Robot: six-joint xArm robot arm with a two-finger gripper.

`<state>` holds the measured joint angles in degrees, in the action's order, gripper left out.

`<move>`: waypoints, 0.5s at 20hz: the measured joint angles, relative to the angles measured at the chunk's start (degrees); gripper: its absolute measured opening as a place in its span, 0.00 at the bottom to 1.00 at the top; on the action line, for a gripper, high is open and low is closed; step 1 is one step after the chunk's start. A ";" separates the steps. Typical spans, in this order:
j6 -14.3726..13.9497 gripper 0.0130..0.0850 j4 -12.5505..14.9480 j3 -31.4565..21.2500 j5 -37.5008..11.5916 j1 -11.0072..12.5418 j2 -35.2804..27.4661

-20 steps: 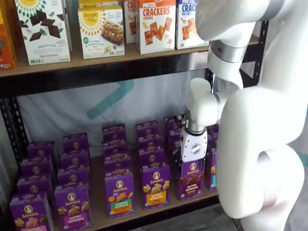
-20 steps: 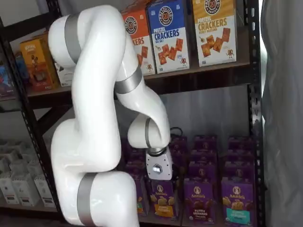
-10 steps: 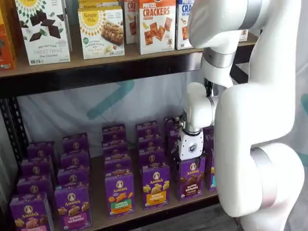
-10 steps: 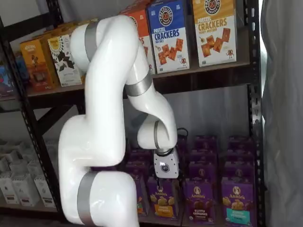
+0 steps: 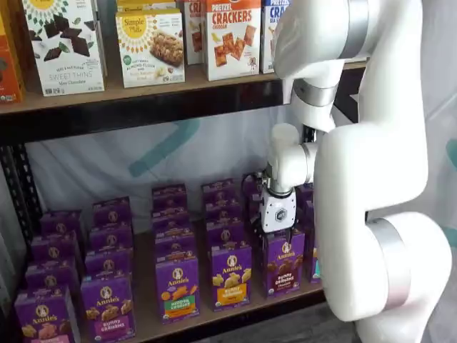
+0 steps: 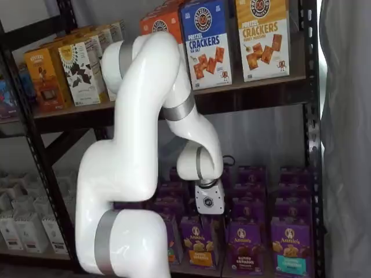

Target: Pick up the purple box with a brown patch in the center, on the bottom shelf, the fifth box from the left

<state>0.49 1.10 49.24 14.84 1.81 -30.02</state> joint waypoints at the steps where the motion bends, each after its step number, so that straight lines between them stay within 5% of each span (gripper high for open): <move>1: -0.19 1.00 0.37 1.01 0.22 0.17 -0.73; 10: -0.39 1.00 3.03 10.43 4.20 2.52 -6.52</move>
<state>0.10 4.13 59.67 19.03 4.33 -36.54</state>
